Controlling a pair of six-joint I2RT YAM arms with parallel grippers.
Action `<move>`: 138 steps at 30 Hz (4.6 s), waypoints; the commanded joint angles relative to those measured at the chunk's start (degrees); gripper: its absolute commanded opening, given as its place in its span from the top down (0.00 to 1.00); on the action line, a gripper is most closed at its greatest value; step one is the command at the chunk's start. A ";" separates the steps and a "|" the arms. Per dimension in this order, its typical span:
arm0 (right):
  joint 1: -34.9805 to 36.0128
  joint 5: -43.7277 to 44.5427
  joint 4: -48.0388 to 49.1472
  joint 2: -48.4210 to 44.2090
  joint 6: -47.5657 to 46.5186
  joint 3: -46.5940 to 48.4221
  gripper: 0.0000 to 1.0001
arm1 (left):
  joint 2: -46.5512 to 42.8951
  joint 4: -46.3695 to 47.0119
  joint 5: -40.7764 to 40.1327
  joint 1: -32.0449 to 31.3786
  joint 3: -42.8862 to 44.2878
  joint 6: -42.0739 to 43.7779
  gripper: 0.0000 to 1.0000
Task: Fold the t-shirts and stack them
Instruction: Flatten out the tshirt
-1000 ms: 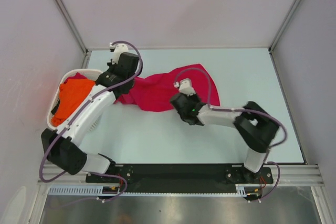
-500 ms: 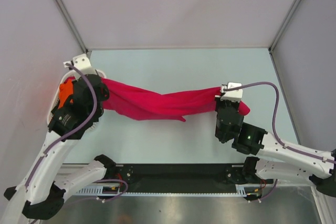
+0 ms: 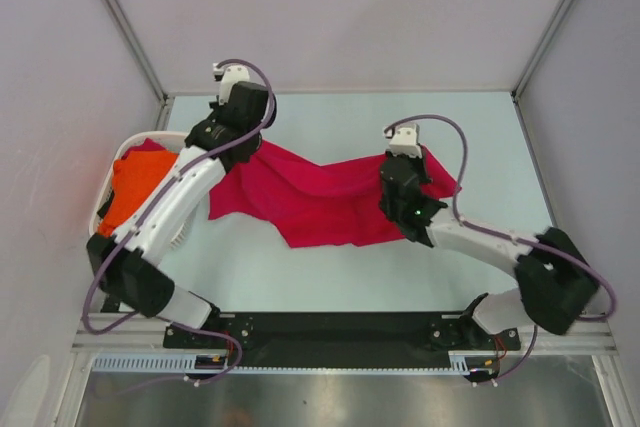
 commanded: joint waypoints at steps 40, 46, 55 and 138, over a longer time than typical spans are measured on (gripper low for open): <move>-11.17 7.04 50.87 37.14 -42.37 20.61 0.08 | 10.39 18.42 22.46 -7.68 -26.42 -11.35 0.00; -9.32 8.80 51.13 33.72 -43.61 17.62 0.08 | 14.01 18.86 23.95 -11.38 -29.06 -15.66 0.02; -9.05 9.15 52.19 29.76 -43.52 13.75 0.08 | 21.91 21.41 27.82 -12.35 -26.52 -16.19 0.10; -36.82 -77.86 -18.39 48.63 35.58 46.34 0.32 | 22.79 6.12 10.42 8.92 23.58 4.90 1.00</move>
